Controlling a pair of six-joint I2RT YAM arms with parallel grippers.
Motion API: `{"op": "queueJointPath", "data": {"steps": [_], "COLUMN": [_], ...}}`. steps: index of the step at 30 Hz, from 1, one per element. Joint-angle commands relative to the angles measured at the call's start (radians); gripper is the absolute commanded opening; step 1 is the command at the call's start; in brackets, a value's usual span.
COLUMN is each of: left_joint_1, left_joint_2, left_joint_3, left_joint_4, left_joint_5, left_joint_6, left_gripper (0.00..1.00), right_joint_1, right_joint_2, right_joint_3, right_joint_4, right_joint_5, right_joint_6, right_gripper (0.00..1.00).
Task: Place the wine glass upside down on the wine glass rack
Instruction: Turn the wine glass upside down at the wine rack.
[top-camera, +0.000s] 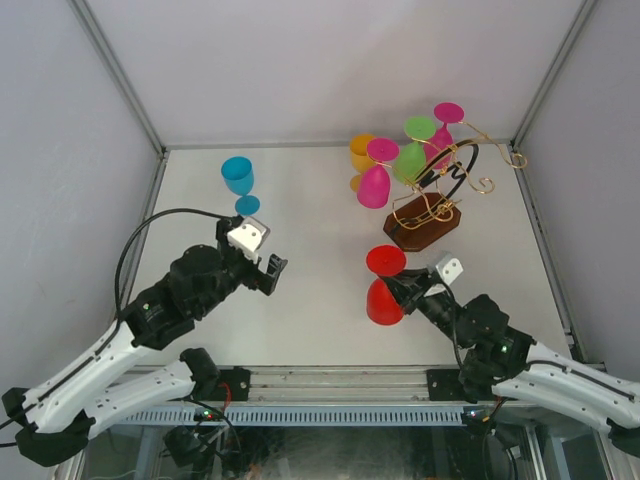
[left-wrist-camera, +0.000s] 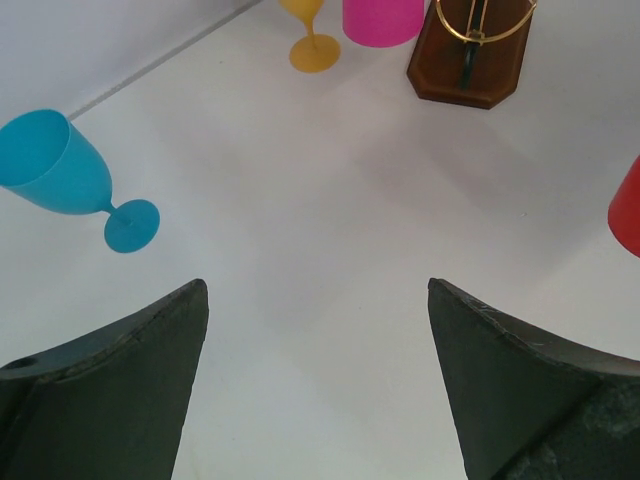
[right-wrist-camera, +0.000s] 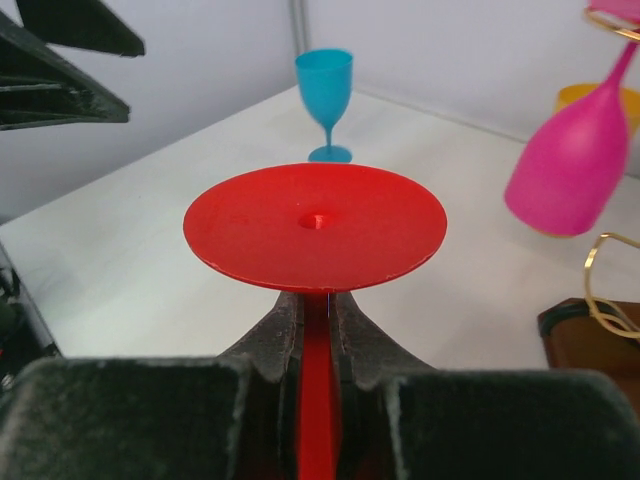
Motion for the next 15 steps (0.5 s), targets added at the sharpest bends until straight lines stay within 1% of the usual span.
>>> {"op": "queueJointPath", "data": {"steps": [1,4,8,11,15], "left_joint_1": [0.007,0.008,0.008,0.010,0.010], "left_joint_2": [-0.044,-0.054,-0.052,-0.044,-0.032], "left_joint_3": [-0.002,-0.013,-0.026,-0.032,-0.042], "left_joint_4": [0.022,0.023,0.024,0.025,0.034], "left_joint_5": [-0.018,-0.029,-0.054,-0.045,-0.027], "left_joint_6": [-0.052,-0.058,-0.058,-0.064,-0.074], "left_gripper": [0.93,0.94,0.94,0.94,0.94], "right_joint_1": [-0.005,-0.005,-0.009,-0.015,-0.034], "right_joint_2": [-0.119,-0.234,-0.356,-0.391,-0.376], "right_joint_3": [-0.058,-0.099,-0.115,-0.111,-0.116], "right_joint_4": [0.098,0.057,-0.047,-0.099,-0.127], "right_joint_5": [0.087,0.150,0.266,0.346,0.405], "right_joint_6": [-0.060,-0.043,-0.058,-0.079,-0.097], "right_gripper": [0.00,0.00,0.00,0.00,0.00]}}
